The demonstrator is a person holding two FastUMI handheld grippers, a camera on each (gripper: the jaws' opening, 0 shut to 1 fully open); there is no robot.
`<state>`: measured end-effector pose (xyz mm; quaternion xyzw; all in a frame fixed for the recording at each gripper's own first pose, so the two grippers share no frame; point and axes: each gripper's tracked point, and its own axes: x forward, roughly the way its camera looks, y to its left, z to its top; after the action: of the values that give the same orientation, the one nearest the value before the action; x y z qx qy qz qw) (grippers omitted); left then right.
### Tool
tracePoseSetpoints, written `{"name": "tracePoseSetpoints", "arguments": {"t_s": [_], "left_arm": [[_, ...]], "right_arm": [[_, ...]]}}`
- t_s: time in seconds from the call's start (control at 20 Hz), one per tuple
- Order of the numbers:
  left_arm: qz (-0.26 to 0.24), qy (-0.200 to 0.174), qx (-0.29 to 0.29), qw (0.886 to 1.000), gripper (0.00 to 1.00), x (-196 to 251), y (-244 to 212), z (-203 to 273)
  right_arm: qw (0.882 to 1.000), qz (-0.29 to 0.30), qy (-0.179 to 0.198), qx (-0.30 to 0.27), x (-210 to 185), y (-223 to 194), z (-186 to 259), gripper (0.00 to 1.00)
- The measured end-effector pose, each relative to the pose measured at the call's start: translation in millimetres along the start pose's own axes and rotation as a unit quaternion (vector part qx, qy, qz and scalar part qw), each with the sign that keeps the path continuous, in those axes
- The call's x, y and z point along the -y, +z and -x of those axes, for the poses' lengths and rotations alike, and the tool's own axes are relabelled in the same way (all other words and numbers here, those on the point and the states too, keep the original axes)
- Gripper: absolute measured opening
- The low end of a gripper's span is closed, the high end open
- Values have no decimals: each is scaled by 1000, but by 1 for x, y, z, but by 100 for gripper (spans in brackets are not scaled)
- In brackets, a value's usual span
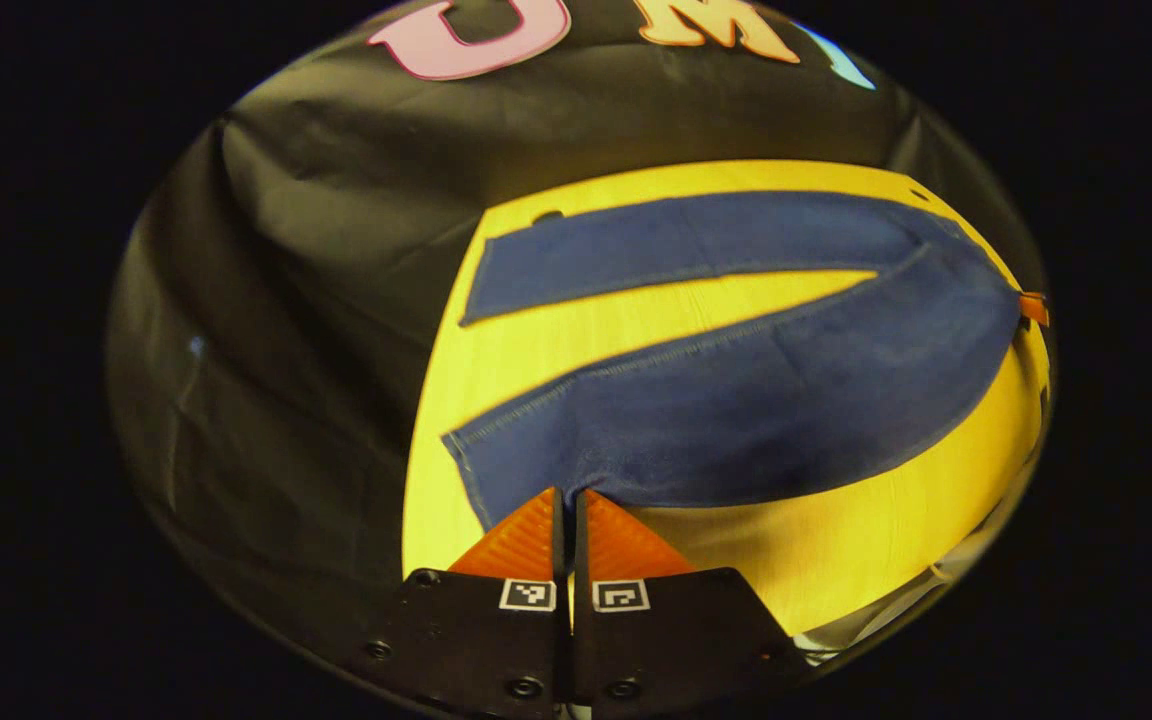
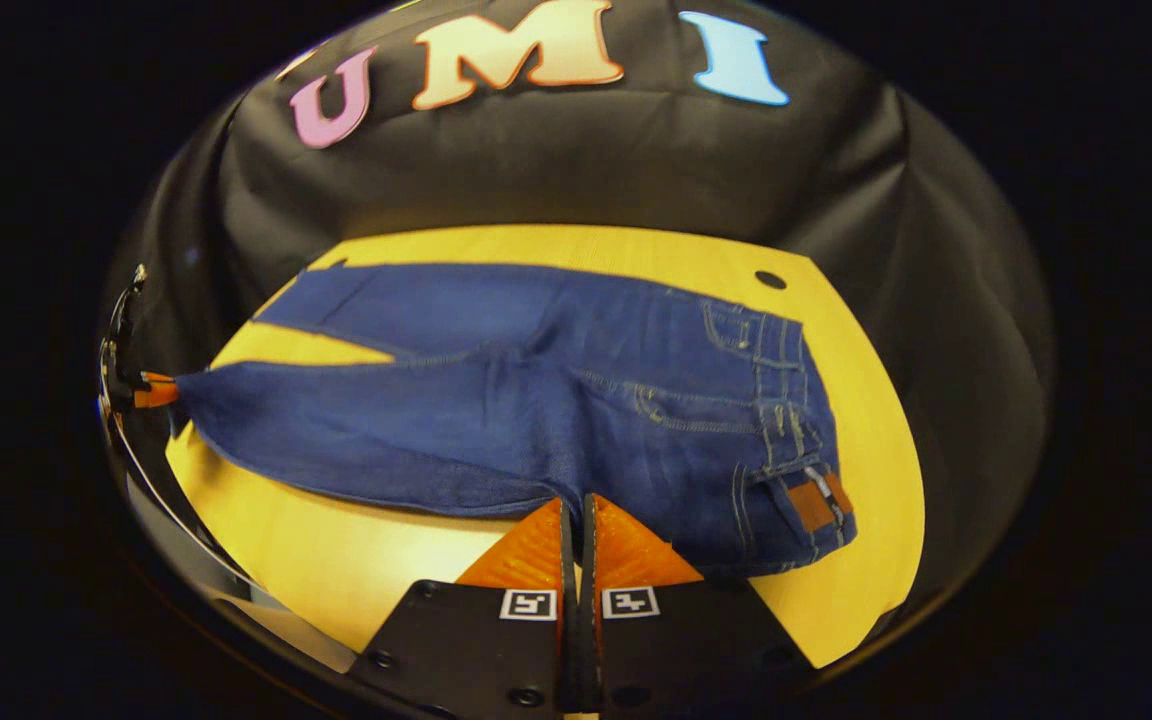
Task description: Grasp the waist and the cuffs of the jeans and fold them to make the two legs overlap; first hold the waist and fold one-third of the jeans toward the cuffs, then hold the cuffs and fold the remaining one-third in the same direction to finish folding.
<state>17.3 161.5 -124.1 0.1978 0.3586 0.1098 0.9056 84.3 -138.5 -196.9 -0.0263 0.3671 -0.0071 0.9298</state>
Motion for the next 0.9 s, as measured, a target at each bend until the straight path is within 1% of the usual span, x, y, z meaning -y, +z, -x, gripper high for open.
{"name": "tracePoseSetpoints", "arguments": {"t_s": [0.05,0.1,0.2,0.25,0.3,0.35,0.5,0.7,0.75,0.8,0.9], "left_arm": [[1,11,16,1000,0,0,15,5],[-1,22,28,999,0,-3,31,13],[3,38,50,998,0,-13,56,6],[9,46,59,997,0,-16,69,7],[14,55,71,996,0,-22,93,0],[19,62,81,995,0,-24,111,-10],[32,74,109,991,0,-29,157,-47],[44,85,137,986,0,-26,207,-100],[47,87,137,986,0,-24,214,-113],[49,88,144,984,0,-20,222,-129],[50,97,147,983,0,-12,233,-157]], "right_arm": [[1000,-8,-4,17,2,18,-1,2],[999,-18,-8,34,2,37,-3,0],[997,-38,-15,58,-2,66,-7,0],[996,-47,-19,70,-3,80,-11,2],[995,-53,-22,79,-2,94,-17,0],[994,-62,-25,87,0,107,-30,2],[989,-89,-33,116,4,142,-61,2],[983,-105,-47,145,14,168,-109,2],[980,-117,-49,156,15,173,-123,0],[977,-132,-50,162,16,178,-139,2],[973,-149,-56,167,18,178,-171,2]]}}
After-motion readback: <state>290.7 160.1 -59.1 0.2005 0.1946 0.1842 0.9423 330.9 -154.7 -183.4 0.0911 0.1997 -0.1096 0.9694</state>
